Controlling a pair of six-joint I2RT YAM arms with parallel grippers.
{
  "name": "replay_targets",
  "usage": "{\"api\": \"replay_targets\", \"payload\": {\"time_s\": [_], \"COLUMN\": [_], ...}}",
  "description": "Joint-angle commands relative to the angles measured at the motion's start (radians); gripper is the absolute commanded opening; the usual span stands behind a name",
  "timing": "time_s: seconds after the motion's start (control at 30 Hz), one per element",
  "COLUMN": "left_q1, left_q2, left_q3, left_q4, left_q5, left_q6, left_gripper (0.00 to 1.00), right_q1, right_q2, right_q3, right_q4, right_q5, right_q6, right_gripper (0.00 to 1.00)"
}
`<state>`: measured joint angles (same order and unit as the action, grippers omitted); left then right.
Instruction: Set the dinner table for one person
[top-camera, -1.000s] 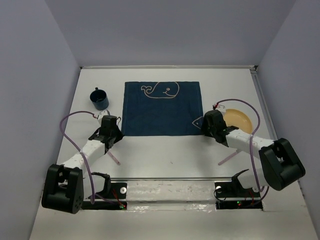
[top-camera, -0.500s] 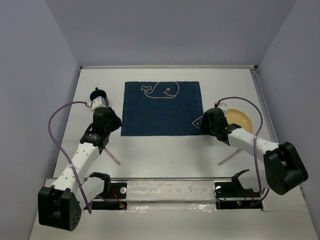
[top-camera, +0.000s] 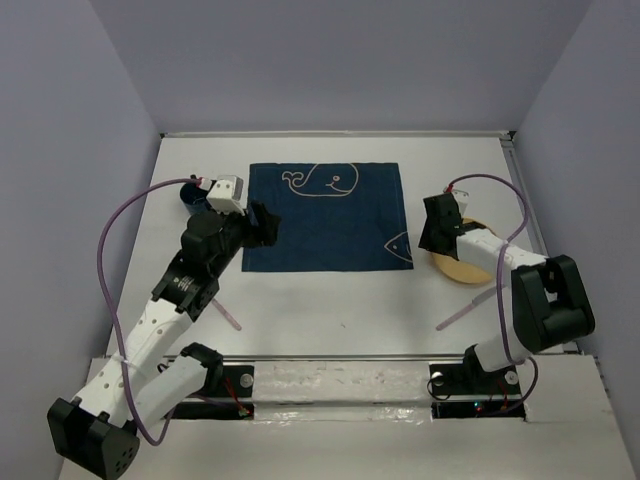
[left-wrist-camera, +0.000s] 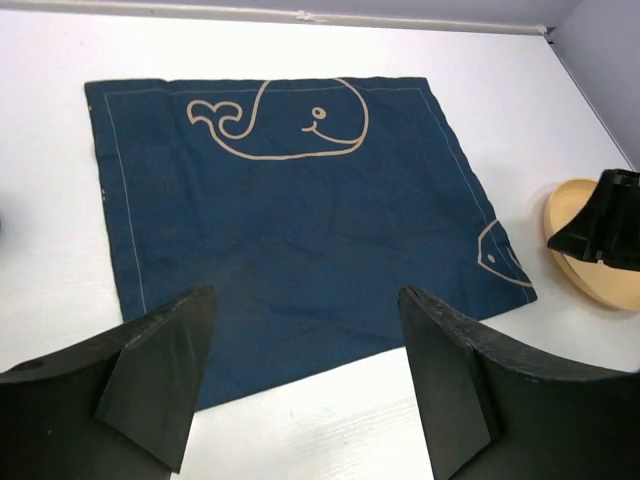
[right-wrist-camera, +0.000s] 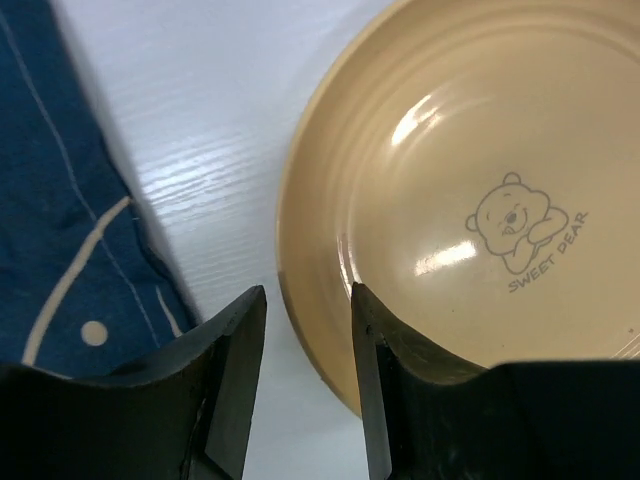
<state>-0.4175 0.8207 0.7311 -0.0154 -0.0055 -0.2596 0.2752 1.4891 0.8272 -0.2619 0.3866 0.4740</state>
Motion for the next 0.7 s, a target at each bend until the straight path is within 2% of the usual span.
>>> {"api": "replay_targets", "payload": {"time_s": [0.0, 0.1, 0.17, 0.2, 0.3, 0.37, 0.4, 0.43, 0.57, 0.67], "left_q1": [-0.050, -0.079, -0.101, -0.106, -0.112, -0.113, -0.113, -0.112, -0.110, -0.109], "left_q2": [-0.058, -0.081, -0.097, -0.103, -0.121, -0.130, -0.133, -0.137, -0.156, -0.179], "left_q3": [-0.006, -0.002, -0.004, -0.004, -0.004, -0.004, -0.002, -0.001, 0.007, 0.007], "left_q4": [0.060, 0.060, 0.058, 0.057, 0.055, 0.057, 0.055, 0.054, 0.031, 0.017], "left_q5": [-0.026, -0.044, -0.051, -0.057, -0.063, -0.074, -0.082, -0.091, -0.221, -0.331], "left_q6": [0.105, 0.117, 0.120, 0.120, 0.118, 0.115, 0.115, 0.115, 0.106, 0.097], "left_gripper": [0.85, 0.85, 0.86, 0.86, 0.87, 0.91, 0.99, 0.99, 0.99, 0.99], "right_q1": [-0.008, -0.008, -0.008, -0.008, 0.016, 0.079, 0.105, 0.133, 0.296, 0.350], "right_q2": [0.069, 0.108, 0.135, 0.141, 0.131, 0.111, 0.109, 0.112, 0.227, 0.339], "right_q3": [0.081, 0.113, 0.137, 0.150, 0.214, 0.297, 0.334, 0.372, 0.587, 0.762], "right_q4": [-0.068, -0.089, -0.112, -0.128, -0.184, -0.220, -0.227, -0.234, -0.234, -0.227], "right_q5": [0.064, 0.067, 0.087, 0.100, 0.138, 0.185, 0.184, 0.181, 0.085, 0.012], "right_q6": [-0.038, -0.046, -0.055, -0.061, -0.119, -0.164, -0.182, -0.198, -0.293, -0.386], "right_gripper": [0.41, 0.27, 0.03, 0.00, 0.00, 0.00, 0.00, 0.00, 0.00, 0.00]}}
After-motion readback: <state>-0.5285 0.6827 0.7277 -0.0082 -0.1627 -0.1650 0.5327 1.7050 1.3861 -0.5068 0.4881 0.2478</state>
